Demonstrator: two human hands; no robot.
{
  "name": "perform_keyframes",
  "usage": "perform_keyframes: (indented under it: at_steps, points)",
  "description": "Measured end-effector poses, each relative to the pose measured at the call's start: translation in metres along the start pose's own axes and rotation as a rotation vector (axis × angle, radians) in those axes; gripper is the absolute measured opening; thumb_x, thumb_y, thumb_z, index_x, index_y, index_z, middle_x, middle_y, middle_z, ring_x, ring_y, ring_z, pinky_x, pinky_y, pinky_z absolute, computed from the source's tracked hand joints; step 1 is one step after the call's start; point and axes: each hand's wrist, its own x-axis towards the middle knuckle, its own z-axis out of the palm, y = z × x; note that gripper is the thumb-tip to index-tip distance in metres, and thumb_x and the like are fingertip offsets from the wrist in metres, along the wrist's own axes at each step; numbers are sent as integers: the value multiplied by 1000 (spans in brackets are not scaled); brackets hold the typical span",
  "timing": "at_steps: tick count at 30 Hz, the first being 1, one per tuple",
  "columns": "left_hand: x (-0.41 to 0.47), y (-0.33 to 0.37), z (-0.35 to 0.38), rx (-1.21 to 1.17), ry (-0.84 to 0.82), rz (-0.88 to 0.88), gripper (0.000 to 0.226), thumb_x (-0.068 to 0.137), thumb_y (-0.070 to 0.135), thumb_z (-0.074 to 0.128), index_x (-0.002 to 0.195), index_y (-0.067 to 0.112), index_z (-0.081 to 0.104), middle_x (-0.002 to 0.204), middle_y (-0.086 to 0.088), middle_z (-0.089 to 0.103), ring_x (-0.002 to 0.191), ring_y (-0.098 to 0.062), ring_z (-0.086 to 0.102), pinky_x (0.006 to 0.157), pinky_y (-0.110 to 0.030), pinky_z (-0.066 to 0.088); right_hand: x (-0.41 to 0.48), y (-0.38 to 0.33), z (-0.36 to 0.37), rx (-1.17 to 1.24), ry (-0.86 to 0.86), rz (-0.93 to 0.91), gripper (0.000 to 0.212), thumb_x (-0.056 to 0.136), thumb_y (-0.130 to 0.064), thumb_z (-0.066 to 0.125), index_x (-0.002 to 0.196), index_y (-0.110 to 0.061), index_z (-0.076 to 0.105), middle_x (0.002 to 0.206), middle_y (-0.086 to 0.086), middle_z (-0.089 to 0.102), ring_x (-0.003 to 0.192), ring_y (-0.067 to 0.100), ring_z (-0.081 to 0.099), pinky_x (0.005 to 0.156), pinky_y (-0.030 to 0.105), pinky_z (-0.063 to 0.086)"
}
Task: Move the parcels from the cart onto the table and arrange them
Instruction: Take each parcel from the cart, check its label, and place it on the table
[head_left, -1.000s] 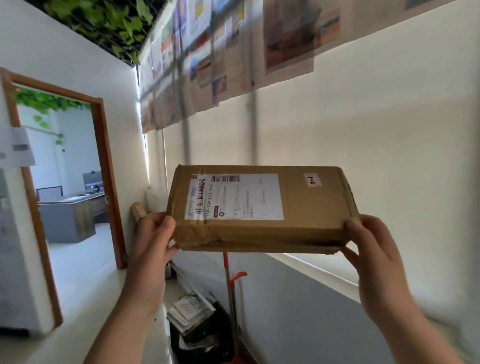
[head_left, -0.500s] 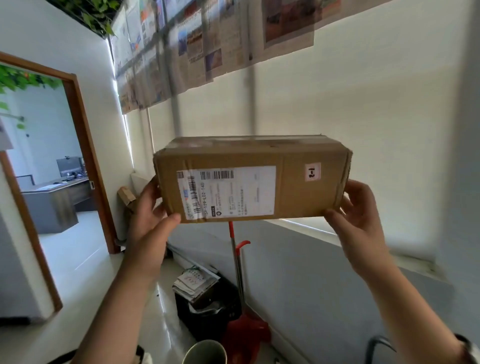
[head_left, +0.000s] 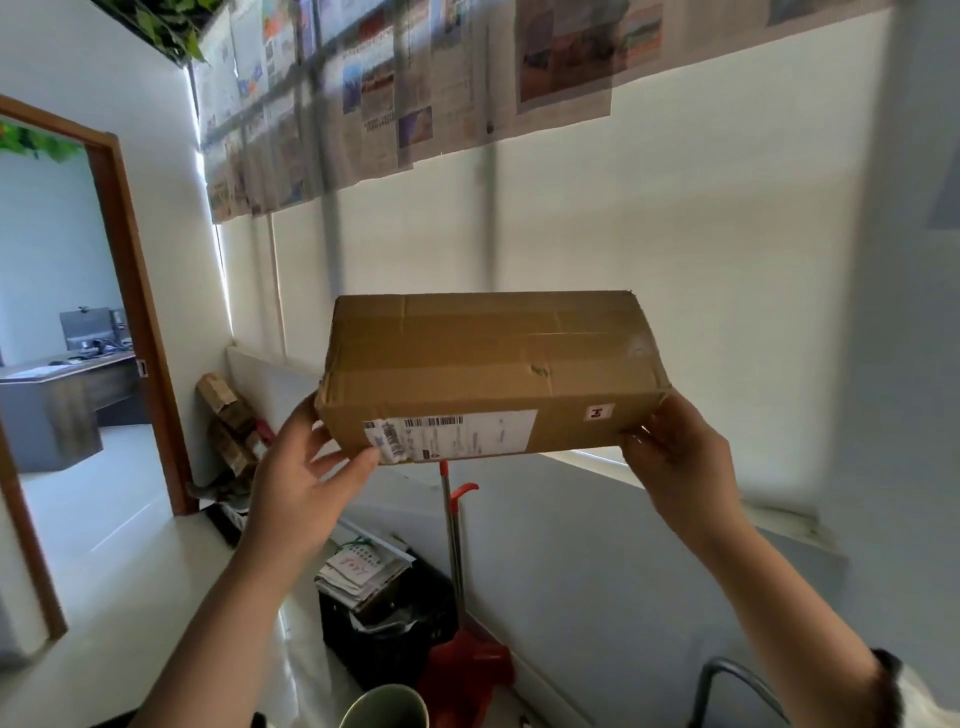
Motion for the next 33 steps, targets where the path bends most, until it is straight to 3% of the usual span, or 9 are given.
perform_keyframes:
  at_steps: [2,6,10,17,21,25,27,29,33]
  points:
    - [5,18,-5,70,20,67,36,81,11,67,104,38,56,109,4,64,103,-11,62,70,-13,53,4,-14,-7,20,-35,-8,52,77,15,55,96,-32,66,88,-22,72,89,-3,66,78,18,52]
    - [17,50,-10,154,60,21,10,87,29,61,87,39,59,86,14,66,74,2,65,54,-8,48,11,-35,-20,62,-86,-27,50,82,6,62,95,-43,63,79,-34,67,82,-12,64,71,5,47]
    - [28,56,-14,118,44,-244,25,84,46,61,79,22,68,77,-2,71,77,-21,68,70,-37,56,12,-41,-27,129,-204,25,33,85,-11,65,105,-36,63,85,-31,69,85,-13,63,69,1,43]
    - [17,54,-3,178,19,-418,40,85,54,56,73,16,64,81,-10,69,85,-30,66,83,-49,55,4,-29,-28,103,-262,97,23,85,-21,65,101,-39,64,89,-24,72,85,-7,65,73,8,49]
    - [11,71,-5,147,82,-245,35,91,49,48,71,22,58,81,-8,65,85,-28,63,83,-43,51,13,-25,-34,204,-214,146,20,84,-26,64,103,-29,67,92,-12,74,87,2,67,76,18,55]
    - [0,95,-6,193,42,95,11,89,37,58,92,31,66,89,20,60,85,7,55,73,-14,42,18,-6,-36,392,-246,326,51,63,-53,74,97,-16,67,83,-5,74,80,7,69,69,17,55]
    - [-6,101,-2,312,33,278,30,82,43,61,109,31,63,92,19,58,86,10,53,74,-4,39,12,9,-26,525,-254,458,29,84,-43,62,82,-14,62,65,-5,67,63,3,66,63,15,54]
    - [-12,103,4,421,19,420,47,75,50,55,114,25,64,92,12,57,83,5,51,74,-1,37,3,26,-11,590,-237,578,30,98,-26,42,75,-13,56,55,-5,59,52,2,61,57,14,53]
    - [-18,102,13,516,17,466,57,74,55,49,114,17,66,91,10,54,85,-1,49,70,-4,36,-22,44,11,709,-280,669,31,82,-35,55,94,-7,60,70,-1,72,68,7,70,62,19,56]
